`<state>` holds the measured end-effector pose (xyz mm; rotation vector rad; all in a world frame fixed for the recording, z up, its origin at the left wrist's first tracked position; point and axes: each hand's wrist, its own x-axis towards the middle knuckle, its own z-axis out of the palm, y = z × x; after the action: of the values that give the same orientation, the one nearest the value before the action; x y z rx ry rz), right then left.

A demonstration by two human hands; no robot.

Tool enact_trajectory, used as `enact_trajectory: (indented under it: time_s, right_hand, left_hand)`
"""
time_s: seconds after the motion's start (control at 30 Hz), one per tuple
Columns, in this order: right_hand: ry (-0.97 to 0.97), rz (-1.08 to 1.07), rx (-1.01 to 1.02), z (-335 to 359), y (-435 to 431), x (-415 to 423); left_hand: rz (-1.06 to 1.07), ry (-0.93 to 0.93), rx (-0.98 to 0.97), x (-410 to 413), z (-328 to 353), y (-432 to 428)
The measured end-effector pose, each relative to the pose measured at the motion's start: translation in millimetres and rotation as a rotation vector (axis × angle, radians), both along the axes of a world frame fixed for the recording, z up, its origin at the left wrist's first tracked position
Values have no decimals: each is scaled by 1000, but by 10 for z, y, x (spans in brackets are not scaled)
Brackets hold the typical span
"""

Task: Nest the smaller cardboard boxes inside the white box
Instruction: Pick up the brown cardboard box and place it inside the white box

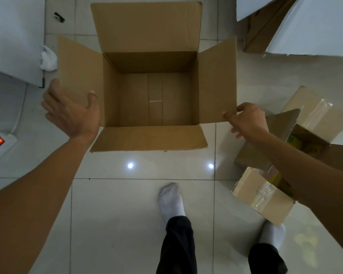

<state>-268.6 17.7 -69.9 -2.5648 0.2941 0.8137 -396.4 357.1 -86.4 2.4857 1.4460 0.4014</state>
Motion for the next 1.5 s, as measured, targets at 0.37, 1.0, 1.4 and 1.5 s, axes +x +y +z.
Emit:
enact_trajectory:
  time_s: [0.37,1.0,1.4,1.5]
  right_hand:
    - [16,110,-30,259,-1333,17]
    - [-127,531,-141,-696,-3637,1430]
    - [7,508,-177,-1074,-3780,1842]
    - [-68,586,-222,-961,-3814,1774]
  left_hand:
    - [-89,-264,-107,147,464,-1795]
    - [814,61,-1087,-312,-864,-5510]
    - [864,-143,-940,-517,-1005,-5732]
    - [746,-176,-800,-478,-889,-5693]
